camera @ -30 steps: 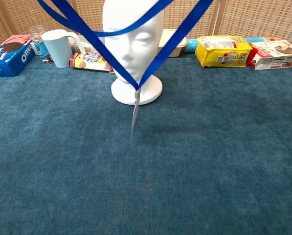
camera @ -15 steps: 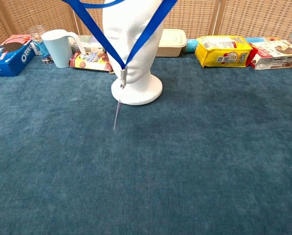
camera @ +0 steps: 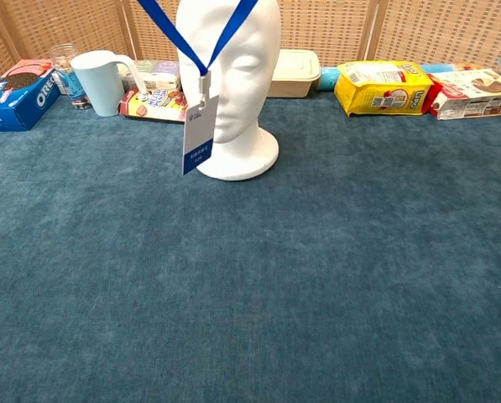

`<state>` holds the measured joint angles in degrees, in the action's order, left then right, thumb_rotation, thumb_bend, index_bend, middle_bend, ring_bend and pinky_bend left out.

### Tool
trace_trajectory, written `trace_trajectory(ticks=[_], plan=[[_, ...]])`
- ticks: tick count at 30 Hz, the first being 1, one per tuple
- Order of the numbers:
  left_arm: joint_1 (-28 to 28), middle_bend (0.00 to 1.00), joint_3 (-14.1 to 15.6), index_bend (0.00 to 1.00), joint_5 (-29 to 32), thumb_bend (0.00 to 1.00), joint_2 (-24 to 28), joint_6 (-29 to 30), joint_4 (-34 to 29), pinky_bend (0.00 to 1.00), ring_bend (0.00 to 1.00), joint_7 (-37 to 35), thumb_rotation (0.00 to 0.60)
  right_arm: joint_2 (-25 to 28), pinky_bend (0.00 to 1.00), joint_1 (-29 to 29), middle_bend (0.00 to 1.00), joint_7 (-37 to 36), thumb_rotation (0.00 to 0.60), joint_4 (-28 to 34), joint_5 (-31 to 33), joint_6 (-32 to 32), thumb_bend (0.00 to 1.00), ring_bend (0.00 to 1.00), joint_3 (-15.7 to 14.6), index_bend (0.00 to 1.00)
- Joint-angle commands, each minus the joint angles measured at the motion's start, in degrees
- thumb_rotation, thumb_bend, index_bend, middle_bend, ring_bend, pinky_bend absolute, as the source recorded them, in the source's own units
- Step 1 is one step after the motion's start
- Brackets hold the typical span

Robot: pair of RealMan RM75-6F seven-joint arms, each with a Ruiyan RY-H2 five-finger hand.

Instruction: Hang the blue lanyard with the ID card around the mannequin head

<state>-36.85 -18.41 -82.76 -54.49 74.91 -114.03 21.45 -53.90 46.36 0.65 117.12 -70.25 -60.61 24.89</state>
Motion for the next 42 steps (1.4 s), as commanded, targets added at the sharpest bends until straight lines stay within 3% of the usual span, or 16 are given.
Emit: trace_trajectory(ticks=[1,15,42], plan=[[-0.75,1.00,-0.71,0.63,1.07,0.46,-0.41,-0.60,0.92,1.00,1.00,0.15,0.600,-0.67,1.00,1.30,0.89,0.66,0.600,-1.24,1.57,0.79,0.47,1.00,0.78,0.77],[-5.43,1.00,-3.40,0.63,4.71,0.46,-4.17,-3.06,7.50,1.00,1.00,1.88,0.600,-4.27,1.00,6.18,0.89,2.44,0.600,-8.26,6.24,3.86,0.47,1.00,1.72,0.78],[-10.53,1.00,-4.50,0.63,6.33,0.46,-9.23,-3.59,16.16,1.00,1.00,3.47,0.600,-8.57,1.00,10.79,0.89,1.30,0.600,-19.32,10.75,6.30,0.47,1.00,2.55,0.78]])
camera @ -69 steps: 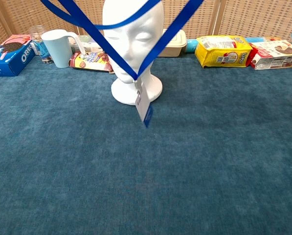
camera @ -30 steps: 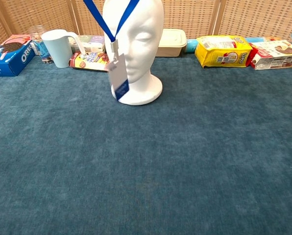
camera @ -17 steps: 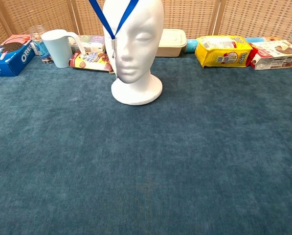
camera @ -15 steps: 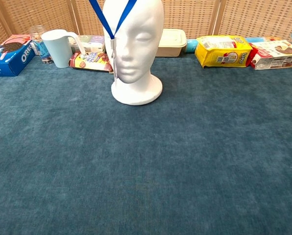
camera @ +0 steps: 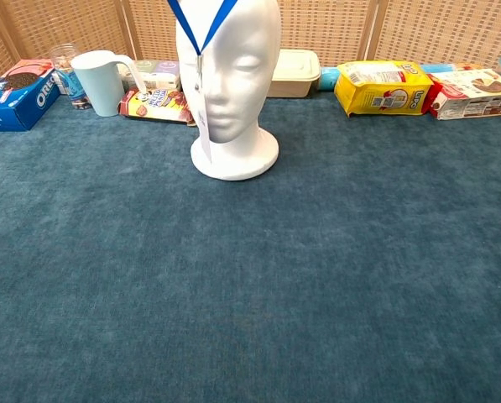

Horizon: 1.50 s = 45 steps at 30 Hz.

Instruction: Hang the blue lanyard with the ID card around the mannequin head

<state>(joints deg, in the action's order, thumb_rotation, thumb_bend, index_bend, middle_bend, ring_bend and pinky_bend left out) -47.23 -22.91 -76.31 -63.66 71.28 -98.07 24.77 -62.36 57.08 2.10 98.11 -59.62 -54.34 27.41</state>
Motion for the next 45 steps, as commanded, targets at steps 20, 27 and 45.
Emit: trace_trajectory(ticks=[20,27,45], plan=[[-4.04,1.00,1.51,0.63,0.41,0.46,-3.89,-3.05,7.53,1.00,1.00,2.83,0.600,-4.80,1.00,2.59,0.90,0.28,0.600,-9.42,2.66,1.99,0.47,1.00,-1.15,0.79],[-4.98,1.00,2.08,0.63,0.12,0.46,-4.83,-3.74,9.75,1.00,1.00,3.19,0.600,-6.18,1.00,2.95,0.90,0.13,0.600,-11.89,3.30,2.47,0.47,1.00,-1.49,0.79],[-5.41,1.00,4.48,0.63,0.76,0.46,-6.80,-5.48,13.34,1.00,1.00,3.79,0.600,-8.87,1.00,3.68,0.90,1.27,0.600,-15.05,4.10,3.91,0.47,1.00,-2.90,0.79]])
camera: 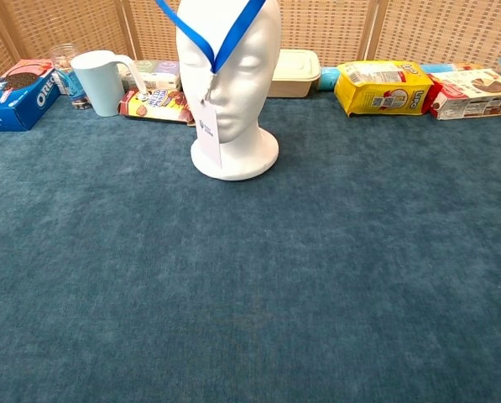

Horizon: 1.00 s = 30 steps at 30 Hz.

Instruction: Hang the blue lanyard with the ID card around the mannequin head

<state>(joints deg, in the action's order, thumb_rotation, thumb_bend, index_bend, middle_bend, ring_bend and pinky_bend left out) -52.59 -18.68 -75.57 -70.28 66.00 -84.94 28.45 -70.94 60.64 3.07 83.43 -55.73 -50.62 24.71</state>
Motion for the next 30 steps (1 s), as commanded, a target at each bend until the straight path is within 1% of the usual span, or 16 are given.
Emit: trace_trajectory(ticks=[1,12,20,26,30], plan=[[-0.05,1.00,0.40,0.63,0.01,0.46,-0.29,-0.30,0.32,1.00,1.00,0.12,0.600,-0.44,1.00,0.18,0.90,0.42,0.600,-0.57,0.30,0.28,0.47,1.00,-0.27,0.79],[-0.18,1.00,1.51,0.63,0.49,0.46,-1.53,-1.28,1.02,1.00,1.00,0.42,0.600,-1.10,1.00,0.65,0.90,2.05,0.600,-1.98,2.08,2.11,0.47,1.00,-1.14,0.79],[-0.61,1.00,1.73,0.63,2.83,0.43,-1.03,-3.12,-0.84,1.00,1.00,3.58,0.600,-0.64,1.00,1.09,0.88,3.68,0.600,-2.53,5.01,4.15,0.46,1.00,-1.60,0.78],[-1.02,1.00,1.87,0.63,6.13,0.38,-0.40,-5.14,-2.56,1.00,1.00,6.77,0.600,-0.22,1.00,1.43,0.87,4.52,0.600,-2.87,7.31,5.63,0.45,1.00,-1.87,0.74],[-1.31,1.00,2.12,0.63,8.39,0.33,-0.26,-5.99,-3.68,1.00,1.00,9.25,0.600,0.43,0.99,1.71,0.85,5.29,0.599,-2.83,9.13,7.19,0.44,0.97,-2.35,0.71]])
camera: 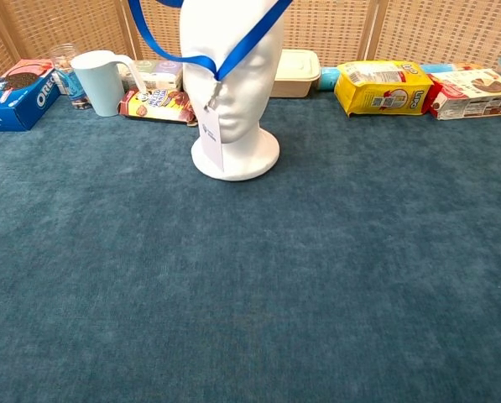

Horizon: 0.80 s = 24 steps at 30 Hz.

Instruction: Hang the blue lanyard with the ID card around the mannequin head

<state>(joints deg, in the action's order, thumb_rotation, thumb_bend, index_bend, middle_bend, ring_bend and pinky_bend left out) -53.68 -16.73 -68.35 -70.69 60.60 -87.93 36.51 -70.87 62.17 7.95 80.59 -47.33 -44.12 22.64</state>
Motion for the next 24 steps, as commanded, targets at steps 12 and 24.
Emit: trace_trajectory(ticks=[12,24], plan=[[-1.10,0.85,1.06,0.63,6.34,0.22,1.05,-0.95,-3.81,1.00,0.84,7.32,0.573,2.00,0.96,0.72,0.77,0.63,0.302,0.64,4.20,4.41,0.38,0.88,-1.77,0.61],[-1.25,0.72,1.61,0.60,6.69,0.19,1.61,-0.02,-4.65,0.98,0.71,7.52,0.495,2.94,0.94,1.57,0.65,2.93,0.215,1.21,6.51,4.88,0.31,0.77,-3.80,0.51]])
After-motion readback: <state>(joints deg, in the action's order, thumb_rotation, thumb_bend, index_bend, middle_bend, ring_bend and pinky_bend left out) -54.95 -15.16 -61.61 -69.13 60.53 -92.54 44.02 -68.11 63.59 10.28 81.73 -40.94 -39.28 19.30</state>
